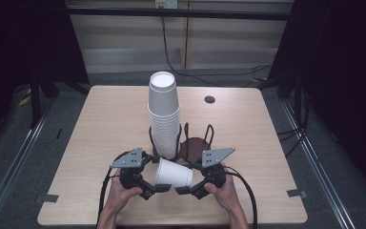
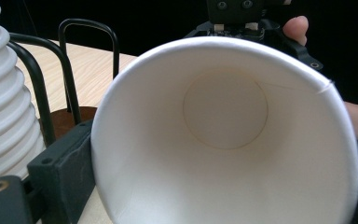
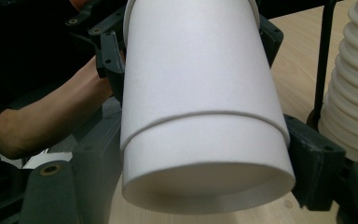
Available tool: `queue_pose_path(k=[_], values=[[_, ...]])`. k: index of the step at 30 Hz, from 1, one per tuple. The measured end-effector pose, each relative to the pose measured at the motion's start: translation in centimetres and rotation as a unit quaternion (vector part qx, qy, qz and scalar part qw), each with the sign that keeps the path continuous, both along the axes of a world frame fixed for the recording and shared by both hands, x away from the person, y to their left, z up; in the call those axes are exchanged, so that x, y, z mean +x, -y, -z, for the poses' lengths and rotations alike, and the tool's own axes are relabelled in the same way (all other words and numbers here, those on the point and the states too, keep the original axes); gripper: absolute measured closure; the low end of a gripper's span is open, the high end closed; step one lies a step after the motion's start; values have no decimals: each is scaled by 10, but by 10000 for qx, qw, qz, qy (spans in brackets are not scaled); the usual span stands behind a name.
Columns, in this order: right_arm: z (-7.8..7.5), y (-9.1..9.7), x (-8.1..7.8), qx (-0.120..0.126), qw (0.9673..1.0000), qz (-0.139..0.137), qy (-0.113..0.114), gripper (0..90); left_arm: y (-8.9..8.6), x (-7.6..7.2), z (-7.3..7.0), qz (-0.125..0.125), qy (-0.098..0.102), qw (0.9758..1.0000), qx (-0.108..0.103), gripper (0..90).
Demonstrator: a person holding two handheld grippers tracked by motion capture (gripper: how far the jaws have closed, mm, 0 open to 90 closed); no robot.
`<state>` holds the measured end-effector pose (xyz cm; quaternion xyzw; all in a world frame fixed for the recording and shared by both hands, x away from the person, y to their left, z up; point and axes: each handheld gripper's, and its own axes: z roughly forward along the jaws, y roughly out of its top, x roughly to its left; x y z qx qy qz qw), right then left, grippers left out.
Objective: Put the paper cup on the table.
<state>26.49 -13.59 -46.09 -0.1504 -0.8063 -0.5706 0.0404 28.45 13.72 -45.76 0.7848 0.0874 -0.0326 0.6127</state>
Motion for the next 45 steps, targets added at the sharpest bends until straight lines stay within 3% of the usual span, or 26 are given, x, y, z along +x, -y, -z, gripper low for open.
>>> queue_pose_path(k=[7,13,20,22,26,33,39,45], values=[[1,0,1,65,10000,-41,-23,228,-3,0,-2,64,-11,10000,-44,87],[1,1,0,95,9999,17,33,209,-1,-2,-9,40,99,9999,119,101],[1,2,-1,148,9998,96,65,189,1,-3,-10,-26,89,9998,156,104],[1,2,0,177,9997,141,67,126,1,-3,-10,-112,122,9996,237,104],[1,3,0,304,9991,265,104,127,-1,-2,-10,-201,113,9994,264,104],[0,6,-1,312,9979,547,160,128,-4,1,-10,-281,48,9991,300,104],[1,14,-8,411,9932,1011,405,127,-9,2,-11,-362,14,9987,364,102],[5,22,-15,382,9835,1652,634,127,-15,5,-10,-469,-12,9981,409,101]])
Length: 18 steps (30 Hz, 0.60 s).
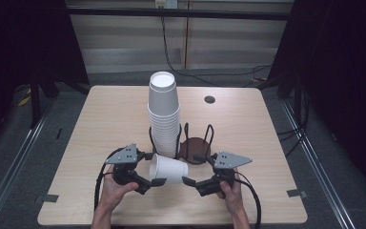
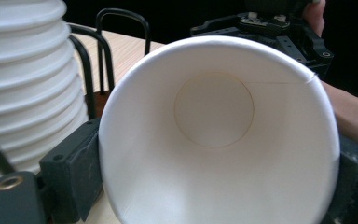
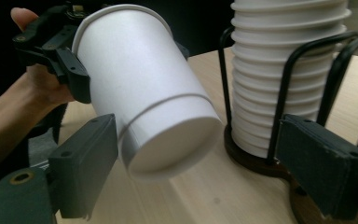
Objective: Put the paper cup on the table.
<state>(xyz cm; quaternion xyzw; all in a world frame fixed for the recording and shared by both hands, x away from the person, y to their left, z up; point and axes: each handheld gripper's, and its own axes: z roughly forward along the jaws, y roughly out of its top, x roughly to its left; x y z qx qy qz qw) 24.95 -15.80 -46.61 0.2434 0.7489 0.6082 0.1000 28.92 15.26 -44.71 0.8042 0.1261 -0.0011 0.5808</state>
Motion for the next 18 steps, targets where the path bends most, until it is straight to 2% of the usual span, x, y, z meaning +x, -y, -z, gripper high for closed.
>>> queue_pose_path(k=[2,8,12,18], values=[[2,2,-2,8,9998,189,48,126,-3,0,1,-25,-45,10000,-16,101],[10,6,-6,-61,9975,687,183,127,-12,0,2,-138,-34,9998,104,101],[15,8,-9,-22,9938,1034,400,126,-19,1,2,-247,-67,9995,200,100],[26,11,-11,44,9896,1346,500,126,-29,4,5,-344,-113,9989,283,100]])
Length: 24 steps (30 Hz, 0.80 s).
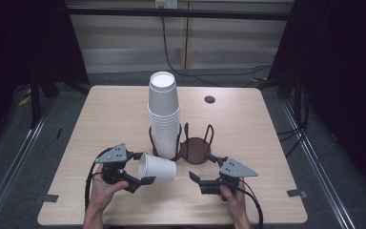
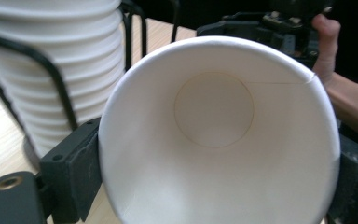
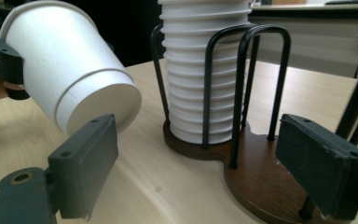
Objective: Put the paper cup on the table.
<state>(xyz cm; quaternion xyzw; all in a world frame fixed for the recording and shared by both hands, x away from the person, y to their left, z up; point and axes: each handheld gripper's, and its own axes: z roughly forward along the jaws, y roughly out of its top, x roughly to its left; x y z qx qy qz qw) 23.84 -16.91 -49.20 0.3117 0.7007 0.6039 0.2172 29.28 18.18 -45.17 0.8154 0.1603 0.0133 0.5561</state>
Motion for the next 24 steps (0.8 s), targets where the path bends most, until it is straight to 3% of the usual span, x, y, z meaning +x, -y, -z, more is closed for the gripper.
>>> queue_pose_path(k=[10,18,24], values=[[15,6,-4,110,9992,371,84,128,-22,4,-1,-381,-54,9991,160,99],[17,14,-6,387,9967,598,394,126,-34,10,-7,-604,-60,9976,333,99],[19,13,-12,388,9944,718,679,124,-42,14,-16,-907,24,9933,721,99]])
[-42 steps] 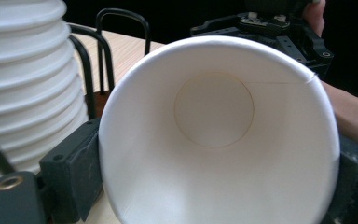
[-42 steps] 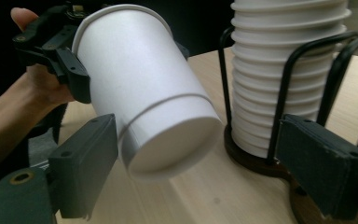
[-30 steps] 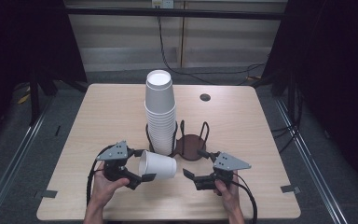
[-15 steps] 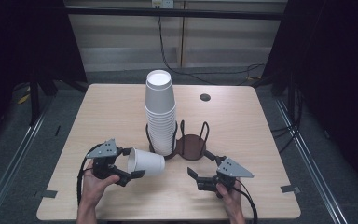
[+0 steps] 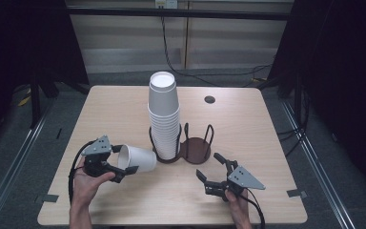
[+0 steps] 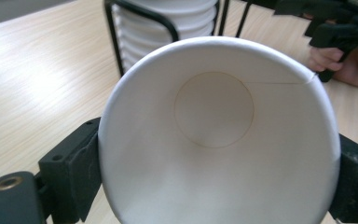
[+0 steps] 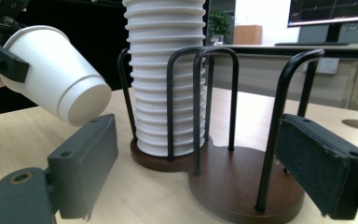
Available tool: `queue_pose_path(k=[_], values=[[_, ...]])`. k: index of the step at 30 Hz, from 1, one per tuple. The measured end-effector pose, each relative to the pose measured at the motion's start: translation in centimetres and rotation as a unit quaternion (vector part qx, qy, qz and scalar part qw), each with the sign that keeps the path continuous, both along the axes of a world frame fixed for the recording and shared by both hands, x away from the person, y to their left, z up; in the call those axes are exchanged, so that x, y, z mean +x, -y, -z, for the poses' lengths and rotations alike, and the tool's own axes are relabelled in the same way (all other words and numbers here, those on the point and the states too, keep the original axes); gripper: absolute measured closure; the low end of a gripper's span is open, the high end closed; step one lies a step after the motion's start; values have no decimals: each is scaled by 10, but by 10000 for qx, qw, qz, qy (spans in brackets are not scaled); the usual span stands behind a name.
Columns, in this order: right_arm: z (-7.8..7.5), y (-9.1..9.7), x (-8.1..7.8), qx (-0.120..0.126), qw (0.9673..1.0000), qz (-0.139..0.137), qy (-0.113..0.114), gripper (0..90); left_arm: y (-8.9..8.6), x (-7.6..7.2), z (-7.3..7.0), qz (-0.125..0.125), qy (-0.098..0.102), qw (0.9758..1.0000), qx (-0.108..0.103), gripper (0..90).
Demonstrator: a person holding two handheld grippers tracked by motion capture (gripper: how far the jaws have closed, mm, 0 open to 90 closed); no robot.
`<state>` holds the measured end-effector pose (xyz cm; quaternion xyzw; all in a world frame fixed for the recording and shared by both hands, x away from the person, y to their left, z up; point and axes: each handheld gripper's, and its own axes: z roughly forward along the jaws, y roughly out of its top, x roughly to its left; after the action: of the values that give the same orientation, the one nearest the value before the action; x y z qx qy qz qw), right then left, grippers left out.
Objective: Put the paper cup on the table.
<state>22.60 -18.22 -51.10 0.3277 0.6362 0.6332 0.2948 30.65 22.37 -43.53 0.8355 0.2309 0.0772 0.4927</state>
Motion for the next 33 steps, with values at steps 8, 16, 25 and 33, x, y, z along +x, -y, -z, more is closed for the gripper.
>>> queue_pose_path(k=[8,16,25,33], values=[[1,0,-3,12,9999,90,109,123,-14,9,-13,-170,-65,9996,198,99],[1,0,-3,12,9999,96,110,123,-19,22,-28,-365,-33,9967,728,98],[1,0,-3,10,9999,93,120,123,-17,43,-39,-474,-149,9904,1288,96],[1,0,-3,8,9999,84,125,123,-6,61,-47,-378,-225,9829,1786,94]])
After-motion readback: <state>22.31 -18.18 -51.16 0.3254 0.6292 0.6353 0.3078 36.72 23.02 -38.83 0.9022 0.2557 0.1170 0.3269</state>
